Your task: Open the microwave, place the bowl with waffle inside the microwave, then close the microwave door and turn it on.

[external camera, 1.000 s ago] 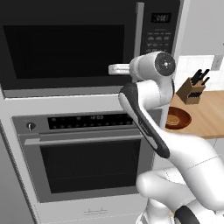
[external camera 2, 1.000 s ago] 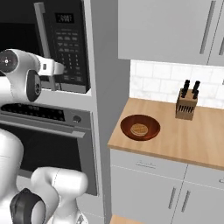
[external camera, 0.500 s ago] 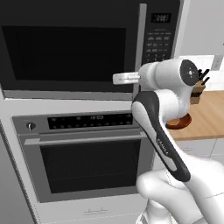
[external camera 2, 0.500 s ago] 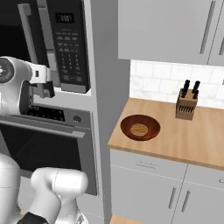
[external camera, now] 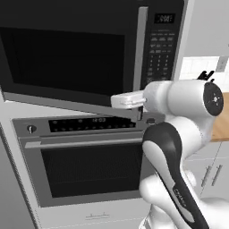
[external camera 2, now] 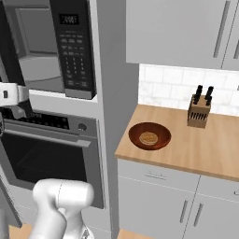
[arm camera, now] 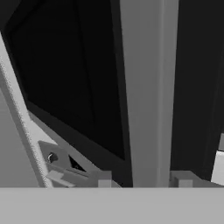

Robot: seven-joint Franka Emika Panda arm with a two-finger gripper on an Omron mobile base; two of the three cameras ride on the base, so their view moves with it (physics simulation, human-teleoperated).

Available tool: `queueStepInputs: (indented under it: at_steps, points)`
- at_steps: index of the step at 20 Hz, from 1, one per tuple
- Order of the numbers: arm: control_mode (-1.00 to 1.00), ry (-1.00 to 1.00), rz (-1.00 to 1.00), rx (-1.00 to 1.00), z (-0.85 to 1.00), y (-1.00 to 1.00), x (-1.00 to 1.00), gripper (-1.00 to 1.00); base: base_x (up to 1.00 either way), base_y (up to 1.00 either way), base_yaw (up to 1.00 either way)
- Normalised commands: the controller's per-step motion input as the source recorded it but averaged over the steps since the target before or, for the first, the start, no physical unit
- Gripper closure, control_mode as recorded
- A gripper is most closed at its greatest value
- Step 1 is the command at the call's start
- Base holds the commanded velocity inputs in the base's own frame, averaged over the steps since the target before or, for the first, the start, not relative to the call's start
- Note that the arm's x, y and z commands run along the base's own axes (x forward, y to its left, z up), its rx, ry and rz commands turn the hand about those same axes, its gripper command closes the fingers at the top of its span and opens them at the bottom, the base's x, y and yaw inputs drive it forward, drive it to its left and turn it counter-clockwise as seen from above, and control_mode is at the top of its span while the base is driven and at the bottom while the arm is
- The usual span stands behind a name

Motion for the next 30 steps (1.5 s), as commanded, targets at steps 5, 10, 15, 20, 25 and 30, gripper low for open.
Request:
queueStepInputs:
  at_steps: [5,10,15,20,25,30]
  points:
    - [-1.0,0.0,0.06,-0.06,0.0,0.85,-1.0,1.0,0.0,0.0,0.0]
    - [-1.0,0.0,0.0,-0.03,0.0,0.25,-1.0,-1.0,0.0,0.0,0.0]
    - [-1.0,-0.04,-0.03,0.2,0.27,-0.7,-1.0,-1.0,0.0,0.0,0.0]
    - [-1.0,0.12,-0.02,0.43,0.85,-1.0,-0.64,-1.0,0.0,0.0,0.0]
    - [-1.0,0.35,0.0,0.47,0.49,-0.97,0.04,-1.0,0.0,0.0,0.0]
    - [-1.0,0.29,-0.01,0.18,-0.49,-0.18,0.53,-1.0,0.0,0.0,0.0]
